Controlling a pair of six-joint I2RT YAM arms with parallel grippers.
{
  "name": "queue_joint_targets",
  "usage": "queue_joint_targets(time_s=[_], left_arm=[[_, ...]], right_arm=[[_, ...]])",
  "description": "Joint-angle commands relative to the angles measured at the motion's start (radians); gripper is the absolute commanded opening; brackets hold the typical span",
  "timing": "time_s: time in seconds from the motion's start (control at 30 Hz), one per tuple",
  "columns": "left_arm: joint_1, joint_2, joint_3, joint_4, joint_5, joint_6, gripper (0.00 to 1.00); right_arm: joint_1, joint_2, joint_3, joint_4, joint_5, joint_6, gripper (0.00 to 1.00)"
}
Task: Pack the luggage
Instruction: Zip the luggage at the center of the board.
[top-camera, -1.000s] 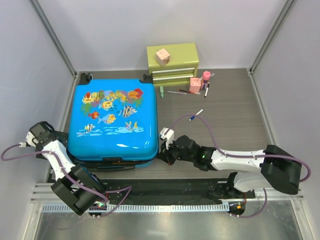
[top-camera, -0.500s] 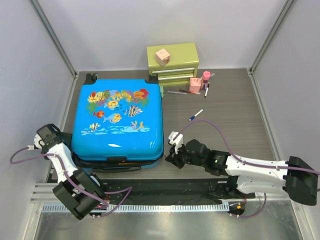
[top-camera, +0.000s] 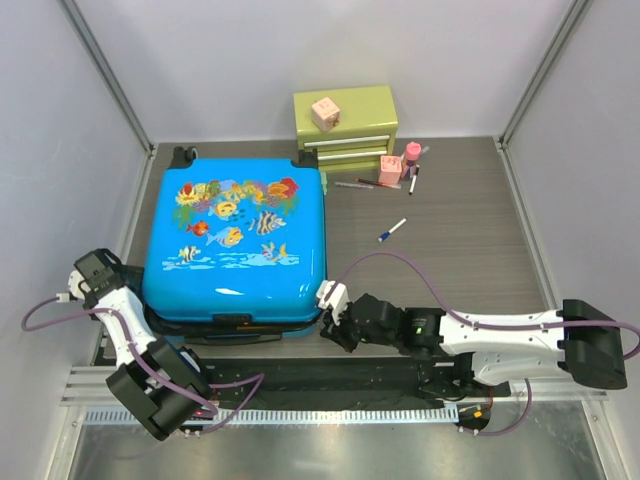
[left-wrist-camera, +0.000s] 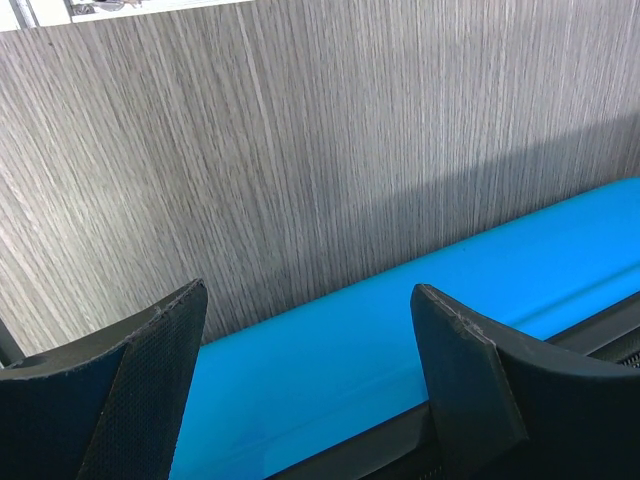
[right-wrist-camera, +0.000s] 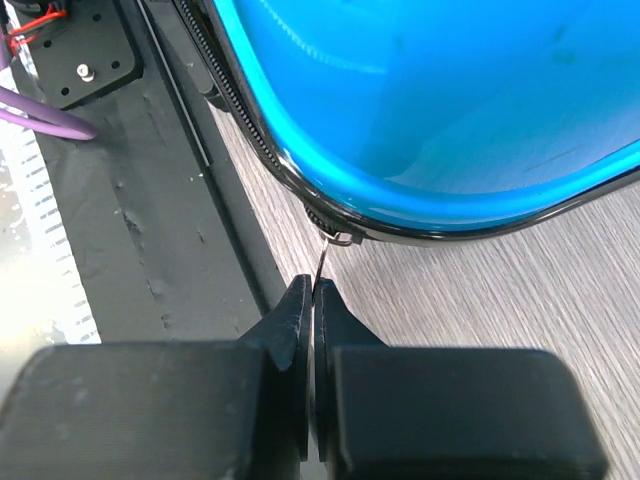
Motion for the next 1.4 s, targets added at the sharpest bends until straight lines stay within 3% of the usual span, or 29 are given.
queue_joint_targets(time_s=[0.0,0.67,1.0,1.23,1.37], left_arm=[[-0.026,-0.004,-0.026,-0.079,0.070,0.030,0.83],[-0.031,-0.016,-0.055,-0.069,0.097,0.008,0.83],[-0.051,-0.022,-0.078,-0.049,0.105,-0.003,0.84],[-0.088,-0.035,-0.111,-0.031,0.104,-0.022,0.84],[-0.115,-0.036,-0.110,-0.028,0.113,-0.021,0.84]], right_arm=[[0.067,0.008,0.081,0.000,-0.031,0.015,0.02],[0.159,0.281,0.441,-0.074,-0.046,-0.015,0.02],[0.172,0.476,0.648,-0.073,-0.162,-0.050,0.02],[0.170,0.527,0.698,-0.072,-0.127,-0.028,0.01],[0.152,0.458,0.629,-0.115,-0.064,0.017,0.01]])
